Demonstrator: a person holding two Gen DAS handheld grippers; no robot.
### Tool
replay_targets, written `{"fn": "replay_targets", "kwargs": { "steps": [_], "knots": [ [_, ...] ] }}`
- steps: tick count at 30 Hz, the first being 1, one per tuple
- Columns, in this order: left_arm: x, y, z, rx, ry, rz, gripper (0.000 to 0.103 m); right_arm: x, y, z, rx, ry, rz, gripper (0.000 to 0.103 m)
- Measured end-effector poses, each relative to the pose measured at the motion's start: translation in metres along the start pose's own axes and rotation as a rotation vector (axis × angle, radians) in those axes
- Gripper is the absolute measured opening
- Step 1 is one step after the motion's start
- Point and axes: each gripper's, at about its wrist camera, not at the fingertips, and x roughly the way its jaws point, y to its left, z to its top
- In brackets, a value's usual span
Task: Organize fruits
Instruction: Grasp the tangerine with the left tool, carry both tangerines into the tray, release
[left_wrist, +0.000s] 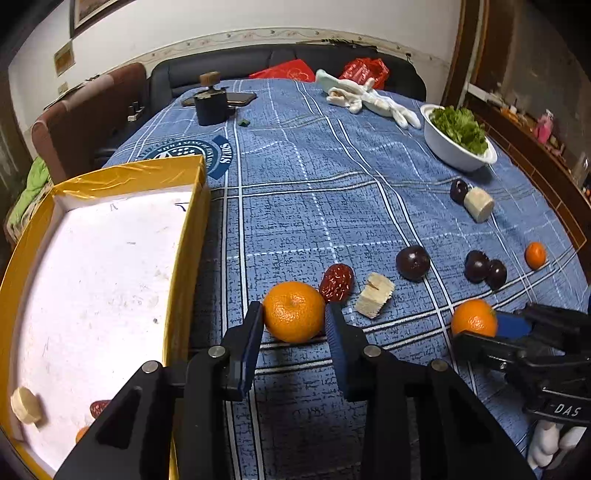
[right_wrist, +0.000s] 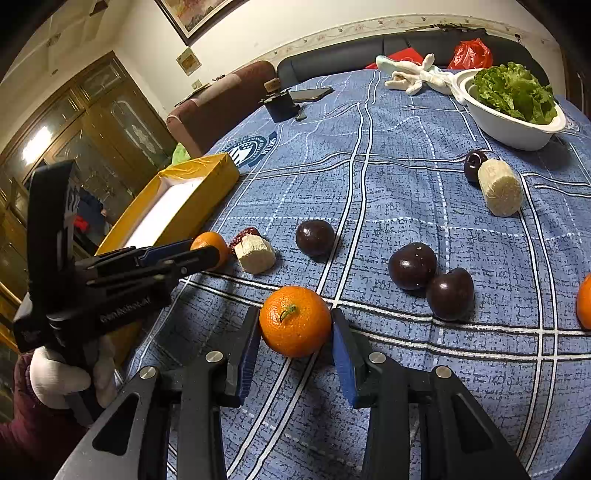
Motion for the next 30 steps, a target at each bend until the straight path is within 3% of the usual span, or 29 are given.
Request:
{"fn": "replay_targets", "kwargs": {
  "steps": [8, 15, 24, 30],
  "knots": [
    [-0.056, 0.036, -0.016, -0.175, -0.127, -0.054, 0.033, 0.0, -0.001, -0.002, -0.007, -0.014, -0.042, 0.041],
    [-0.109, 0.114, -0.05, -0.324, -0.201, 0.036, 0.033, -0.007, 0.022, 0.001, -0.046, -0.035, -0.068, 0.041],
    [-0.122, 0.2, -0.095, -0.536, -0.198, 0.117, 0.033, 0.01, 0.145, 0.019, -0.248, -0.002, 0.06, 0.041],
    [-0.121, 0.213, -0.096, -0.515, -0.215, 0.115, 0.034, 0.049, 0.211, 0.018, -0.356, 0.066, 0.086, 0.041]
  ]
}}
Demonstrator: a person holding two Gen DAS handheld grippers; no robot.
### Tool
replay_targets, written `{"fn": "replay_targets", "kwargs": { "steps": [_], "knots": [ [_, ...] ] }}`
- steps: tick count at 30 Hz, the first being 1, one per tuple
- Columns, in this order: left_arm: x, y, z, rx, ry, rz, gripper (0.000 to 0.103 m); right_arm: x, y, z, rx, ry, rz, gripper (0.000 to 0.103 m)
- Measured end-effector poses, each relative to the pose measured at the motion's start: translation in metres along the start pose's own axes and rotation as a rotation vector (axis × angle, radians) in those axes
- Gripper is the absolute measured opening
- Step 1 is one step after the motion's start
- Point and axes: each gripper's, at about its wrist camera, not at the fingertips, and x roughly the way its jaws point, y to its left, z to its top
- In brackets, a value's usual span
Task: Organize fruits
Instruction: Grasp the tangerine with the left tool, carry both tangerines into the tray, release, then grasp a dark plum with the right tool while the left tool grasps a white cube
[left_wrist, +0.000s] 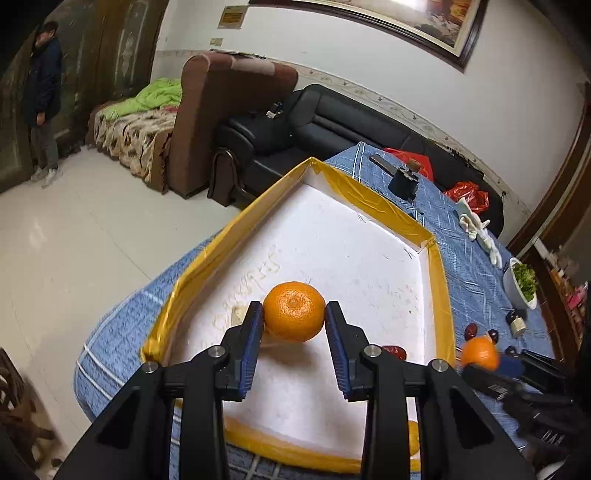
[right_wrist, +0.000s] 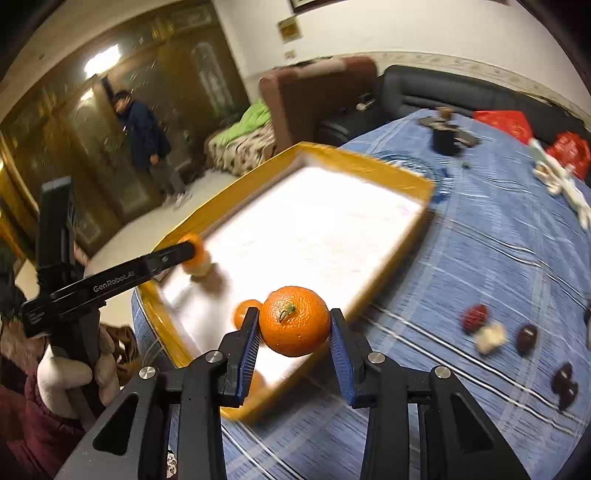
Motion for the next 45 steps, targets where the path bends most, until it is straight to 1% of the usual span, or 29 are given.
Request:
{"fn": "replay_targets", "kwargs": {
  "steps": [5, 10, 12, 13, 14, 19, 21, 22, 24, 29, 34, 36, 38, 40, 42, 43, 45],
  "knots": [
    [0.007, 0.001, 0.003, 0.006, -0.003, -0.03, 0.034, 0.04, 0.021, 0.014, -0.012, 0.065, 0.016, 0.041],
    [0.009, 0.006, 0.005, -0.024, -0.003, -0.06, 0.035, 0.074, 0.022, 0.033, 0.013, 0.109, -0.007, 0.041],
    [0.006, 0.012, 0.006, -0.044, -0.001, -0.071, 0.04, 0.086, 0.024, 0.038, 0.008, 0.133, -0.019, 0.042],
    [0.002, 0.016, 0.005, -0.057, -0.008, -0.078, 0.05, 0.091, 0.027, 0.039, 0.001, 0.144, -0.029, 0.042],
    [0.0, 0.018, 0.006, -0.066, -0.016, -0.081, 0.057, 0.095, 0.028, 0.041, -0.001, 0.15, -0.036, 0.042],
    [-0.018, 0.03, 0.008, -0.113, -0.051, -0.099, 0.067, 0.101, 0.029, 0.049, 0.03, 0.147, -0.031, 0.042],
    [-0.026, 0.03, 0.009, -0.118, -0.066, -0.098, 0.068, 0.1, 0.029, 0.05, 0.032, 0.136, -0.036, 0.049],
    [-0.029, 0.03, 0.009, -0.118, -0.07, -0.097, 0.069, 0.096, 0.029, 0.05, 0.033, 0.124, -0.028, 0.051],
    [-0.034, 0.028, 0.009, -0.118, -0.076, -0.095, 0.072, 0.091, 0.027, 0.051, 0.032, 0.107, -0.03, 0.052],
    [-0.037, 0.014, 0.005, -0.096, -0.069, -0.091, 0.074, 0.071, 0.022, 0.045, 0.036, 0.071, -0.034, 0.054],
    [-0.043, -0.002, 0.001, -0.06, -0.06, -0.088, 0.074, 0.041, -0.001, 0.028, 0.066, 0.031, -0.045, 0.054],
    [-0.048, -0.007, 0.0, -0.049, -0.066, -0.083, 0.076, 0.019, -0.021, 0.016, 0.093, 0.003, -0.067, 0.054],
    [-0.051, -0.014, -0.002, -0.042, -0.073, -0.081, 0.08, -0.005, -0.044, 0.005, 0.129, -0.027, -0.096, 0.054],
    [-0.049, -0.023, -0.003, -0.031, -0.073, -0.083, 0.081, -0.029, -0.07, -0.008, 0.174, -0.059, -0.135, 0.058],
    [-0.042, -0.039, -0.005, -0.001, -0.049, -0.095, 0.081, -0.054, -0.099, -0.022, 0.226, -0.088, -0.185, 0.061],
    [-0.039, -0.047, -0.006, 0.011, -0.04, -0.1, 0.081, -0.069, -0.118, -0.032, 0.258, -0.101, -0.22, 0.061],
    [-0.032, -0.067, -0.01, 0.049, -0.018, -0.121, 0.081, -0.085, -0.144, -0.044, 0.3, -0.111, -0.269, 0.061]
  ]
}}
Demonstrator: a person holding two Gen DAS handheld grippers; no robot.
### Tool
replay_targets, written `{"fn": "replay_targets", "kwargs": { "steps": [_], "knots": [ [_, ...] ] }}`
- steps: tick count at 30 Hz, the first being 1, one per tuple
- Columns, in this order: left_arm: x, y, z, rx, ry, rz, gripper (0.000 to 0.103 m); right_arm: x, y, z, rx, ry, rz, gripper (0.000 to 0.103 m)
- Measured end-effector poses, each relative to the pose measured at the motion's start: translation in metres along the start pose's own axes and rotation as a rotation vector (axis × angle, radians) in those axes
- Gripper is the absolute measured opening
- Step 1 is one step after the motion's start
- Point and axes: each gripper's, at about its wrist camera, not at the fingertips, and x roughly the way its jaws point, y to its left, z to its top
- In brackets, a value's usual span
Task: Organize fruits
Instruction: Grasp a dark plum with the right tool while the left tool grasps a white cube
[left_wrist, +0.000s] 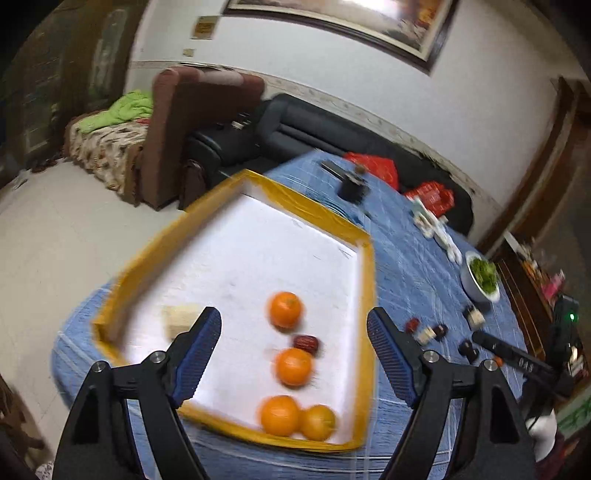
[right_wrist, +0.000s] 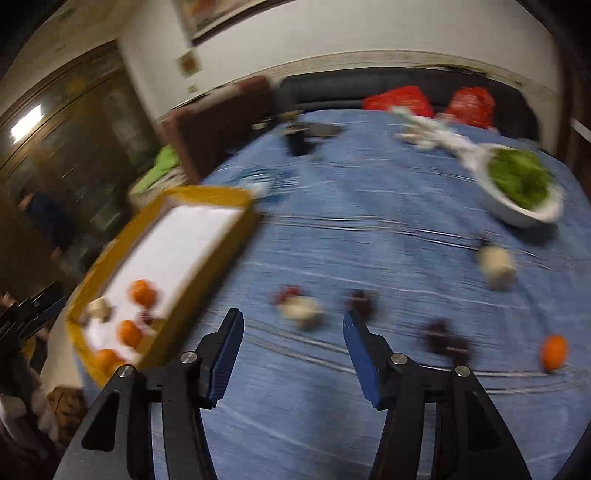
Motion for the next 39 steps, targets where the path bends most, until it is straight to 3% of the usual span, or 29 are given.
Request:
{"fn": "replay_targets", "kwargs": {
  "steps": [5, 16, 18, 20, 22, 23, 31, 37, 39],
  "knots": [
    [0.02, -0.052, -0.011, 0.116, 0.059, -0.055, 0.081, -0.009, -0.062, -0.011, 0.107, -0.003, -0.066, 0.061],
    [0.058, -0.136, -0.039, 0.337, 0.149, -0.141, 0.08, 0.021, -0.093, -0.024, 0.105, 0.03, -0.123, 0.061],
    [0.069, -0.148, -0.041, 0.368, 0.161, -0.151, 0.076, 0.024, -0.092, -0.026, 0.087, 0.036, -0.128, 0.061],
    [0.084, -0.16, -0.044, 0.396, 0.186, -0.154, 0.061, 0.024, -0.089, -0.027, 0.07, 0.033, -0.115, 0.06],
    [0.098, -0.169, -0.045, 0.41, 0.215, -0.163, 0.054, 0.024, -0.089, -0.027, 0.066, 0.03, -0.122, 0.05],
    [0.106, -0.175, -0.046, 0.419, 0.227, -0.163, 0.053, 0.023, -0.091, -0.027, 0.069, 0.028, -0.122, 0.043],
    [0.151, -0.2, -0.054, 0.497, 0.259, -0.142, 0.052, 0.02, -0.095, -0.03, 0.087, 0.03, -0.1, 0.041],
    [0.171, -0.205, -0.056, 0.524, 0.267, -0.109, 0.041, 0.017, -0.098, -0.03, 0.11, 0.035, -0.087, 0.041],
    [0.174, -0.203, -0.054, 0.525, 0.258, -0.088, 0.03, 0.017, -0.098, -0.03, 0.112, 0.035, -0.088, 0.041]
  ]
}}
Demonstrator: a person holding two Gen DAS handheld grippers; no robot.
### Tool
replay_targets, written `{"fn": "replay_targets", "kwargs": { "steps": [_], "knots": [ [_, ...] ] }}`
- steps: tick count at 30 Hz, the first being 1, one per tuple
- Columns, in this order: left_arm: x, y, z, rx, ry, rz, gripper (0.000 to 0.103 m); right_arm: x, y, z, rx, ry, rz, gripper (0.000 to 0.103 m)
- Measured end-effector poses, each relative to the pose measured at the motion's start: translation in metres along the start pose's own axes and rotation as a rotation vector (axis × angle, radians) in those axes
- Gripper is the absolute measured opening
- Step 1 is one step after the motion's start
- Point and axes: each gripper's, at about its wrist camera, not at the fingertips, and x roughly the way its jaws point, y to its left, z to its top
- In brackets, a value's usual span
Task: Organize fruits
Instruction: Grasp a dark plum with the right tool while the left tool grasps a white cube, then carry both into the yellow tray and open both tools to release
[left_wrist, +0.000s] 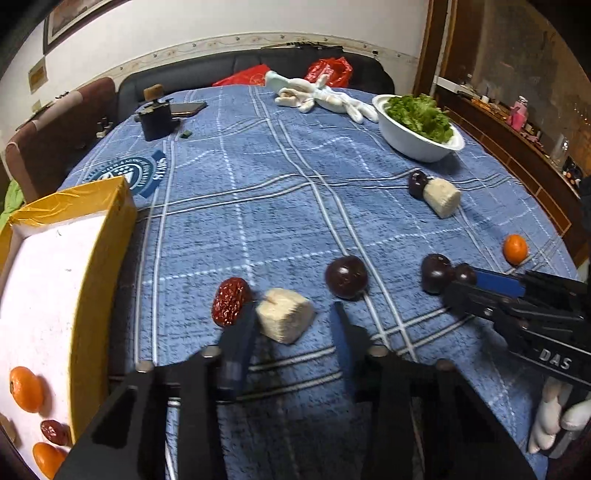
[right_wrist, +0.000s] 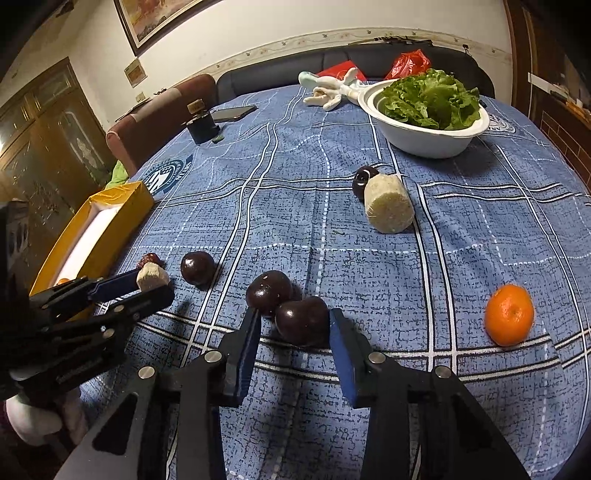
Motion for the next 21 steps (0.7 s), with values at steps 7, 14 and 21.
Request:
{"fn": "replay_targets", "kwargs": {
  "steps": [7, 14, 21],
  "knots": [
    [-0.008, 0.003, -0.003, -0.026, -0.018, -0.007, 0.029, -0.002, -0.001, 0.0, 0.008, -0.013, -0.008, 0.031],
    [-0.05, 0.016, -0.012, -0.092, -0.094, -0.023, 0.03, -0.013, 0.003, 0.001, -0.003, -0.062, 0.016, 0.031],
    [-0.092, 0.056, -0.03, -0.216, -0.152, -0.003, 0.03, -0.02, 0.0, 0.002, 0.011, -0.104, 0.002, 0.03]
  ]
}}
